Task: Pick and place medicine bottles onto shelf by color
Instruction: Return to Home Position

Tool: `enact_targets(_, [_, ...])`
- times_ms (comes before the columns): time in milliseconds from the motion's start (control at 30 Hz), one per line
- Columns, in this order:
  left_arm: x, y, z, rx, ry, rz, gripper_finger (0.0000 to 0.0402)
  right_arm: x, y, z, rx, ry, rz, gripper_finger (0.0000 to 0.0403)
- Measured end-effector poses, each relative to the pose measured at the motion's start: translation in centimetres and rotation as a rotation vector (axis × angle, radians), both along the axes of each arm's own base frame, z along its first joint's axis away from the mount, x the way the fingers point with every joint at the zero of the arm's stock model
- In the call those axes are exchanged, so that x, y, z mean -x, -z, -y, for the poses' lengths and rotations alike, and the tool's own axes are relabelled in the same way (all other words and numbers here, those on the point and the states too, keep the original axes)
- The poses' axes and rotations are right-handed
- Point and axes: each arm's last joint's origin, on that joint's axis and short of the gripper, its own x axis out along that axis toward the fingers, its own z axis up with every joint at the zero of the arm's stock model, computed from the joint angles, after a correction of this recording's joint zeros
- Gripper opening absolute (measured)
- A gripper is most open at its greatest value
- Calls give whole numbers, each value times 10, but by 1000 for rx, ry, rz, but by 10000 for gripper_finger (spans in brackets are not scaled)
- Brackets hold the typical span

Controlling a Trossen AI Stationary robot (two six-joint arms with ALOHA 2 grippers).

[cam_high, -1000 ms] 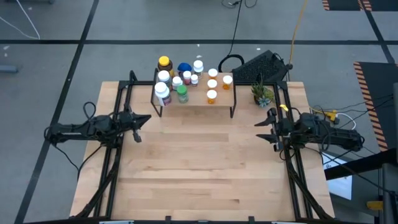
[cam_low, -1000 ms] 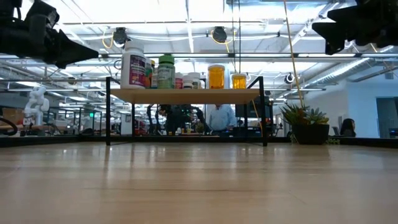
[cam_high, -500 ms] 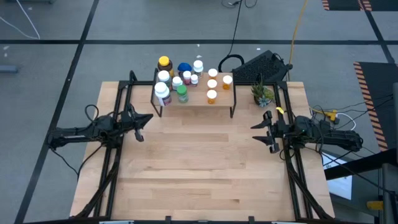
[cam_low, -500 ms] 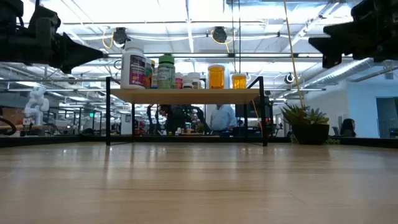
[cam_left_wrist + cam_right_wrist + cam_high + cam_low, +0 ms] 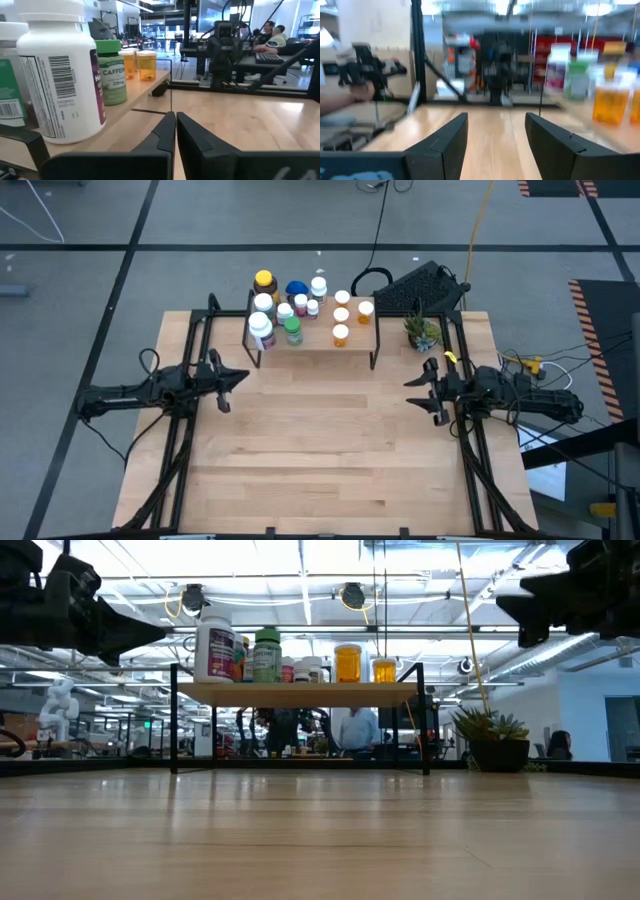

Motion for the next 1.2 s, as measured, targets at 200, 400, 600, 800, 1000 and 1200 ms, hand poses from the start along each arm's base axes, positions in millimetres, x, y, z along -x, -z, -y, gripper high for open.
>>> enact_targets(200, [0,0,0,12,6,3,19,0,1,0,8,0,-13,177])
enact_targets(400, [0,-1,1,7,38,18,19,-1,5,-1,26,-28,-44,161])
enact_targets(600, [0,-1,1,7,50,22,19,-1,5,0,35,-16,-44,158])
enact_targets(800, [0,-3,1,5,50,40,19,-1,7,2,21,62,-71,158])
enact_targets(1000, [0,-3,1,4,49,39,19,-1,9,3,17,87,-91,158])
enact_targets(1200, [0,-3,1,5,50,39,19,-1,10,3,16,88,-105,157])
